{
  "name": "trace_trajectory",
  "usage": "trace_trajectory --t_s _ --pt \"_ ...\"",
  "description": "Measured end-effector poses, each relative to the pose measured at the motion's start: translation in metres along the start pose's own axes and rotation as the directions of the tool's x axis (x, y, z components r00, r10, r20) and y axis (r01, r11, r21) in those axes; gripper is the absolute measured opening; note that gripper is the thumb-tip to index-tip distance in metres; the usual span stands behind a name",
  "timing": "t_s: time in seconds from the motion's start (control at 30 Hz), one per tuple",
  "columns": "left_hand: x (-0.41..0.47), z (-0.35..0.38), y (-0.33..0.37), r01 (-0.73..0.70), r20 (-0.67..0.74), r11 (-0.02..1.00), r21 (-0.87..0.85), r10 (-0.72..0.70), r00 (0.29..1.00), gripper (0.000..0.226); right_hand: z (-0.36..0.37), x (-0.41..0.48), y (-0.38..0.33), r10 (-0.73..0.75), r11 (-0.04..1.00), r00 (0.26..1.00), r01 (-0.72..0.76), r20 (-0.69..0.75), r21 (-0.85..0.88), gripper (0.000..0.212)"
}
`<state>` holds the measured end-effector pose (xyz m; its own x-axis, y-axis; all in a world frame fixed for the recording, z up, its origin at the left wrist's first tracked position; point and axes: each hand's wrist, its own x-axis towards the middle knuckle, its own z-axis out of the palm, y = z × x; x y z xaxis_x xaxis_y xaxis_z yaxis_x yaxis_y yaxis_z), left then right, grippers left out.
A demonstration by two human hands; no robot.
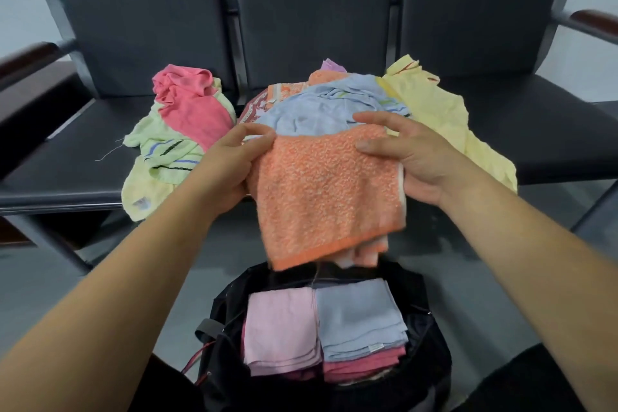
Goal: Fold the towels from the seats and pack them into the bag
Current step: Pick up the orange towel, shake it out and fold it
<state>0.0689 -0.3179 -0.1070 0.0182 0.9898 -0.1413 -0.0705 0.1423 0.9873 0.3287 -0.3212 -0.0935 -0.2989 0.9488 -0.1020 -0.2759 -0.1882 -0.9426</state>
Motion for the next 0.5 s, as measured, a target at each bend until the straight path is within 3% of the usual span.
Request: trace_trajectory --t_s 0.13,0.2,0.3,0.4,0.47,0.5 --pt "-0.003 -0.011 0.001 -0.012 0.247 0.993 0.119 -0.018 0.969 0.072 -0.006 0.004 0.003 -0.121 0.989 0.986 0.111 -0.115 -0.094 0.027" --pt "-0.003 -0.013 0.000 -0.108 0.262 0.962 0.249 0.040 0.964 0.070 -0.011 0.007 0.004 -0.177 0.968 0.976 0.148 -0.131 -0.202 0.024" --pt "0.000 -0.012 -0.006 -0.239 0.114 0.838 0.490 0.210 0.971 0.043 -0.012 0.009 0.006 -0.237 0.927 0.961 0.180 -0.143 -0.328 0.029" --pt "0.005 -0.007 -0.015 -0.246 0.044 0.910 0.333 0.245 0.968 0.033 -0.010 0.008 0.007 -0.214 0.940 0.971 0.175 -0.104 -0.292 0.048" --pt "0.005 -0.006 -0.013 -0.195 0.083 0.957 0.217 0.181 0.980 0.044 -0.008 0.004 0.007 -0.207 0.946 0.974 0.176 -0.090 -0.274 0.063" --pt "0.003 -0.006 -0.011 -0.198 0.113 0.947 0.251 0.175 0.978 0.052 -0.008 0.004 0.006 -0.209 0.945 0.972 0.173 -0.105 -0.277 0.066"
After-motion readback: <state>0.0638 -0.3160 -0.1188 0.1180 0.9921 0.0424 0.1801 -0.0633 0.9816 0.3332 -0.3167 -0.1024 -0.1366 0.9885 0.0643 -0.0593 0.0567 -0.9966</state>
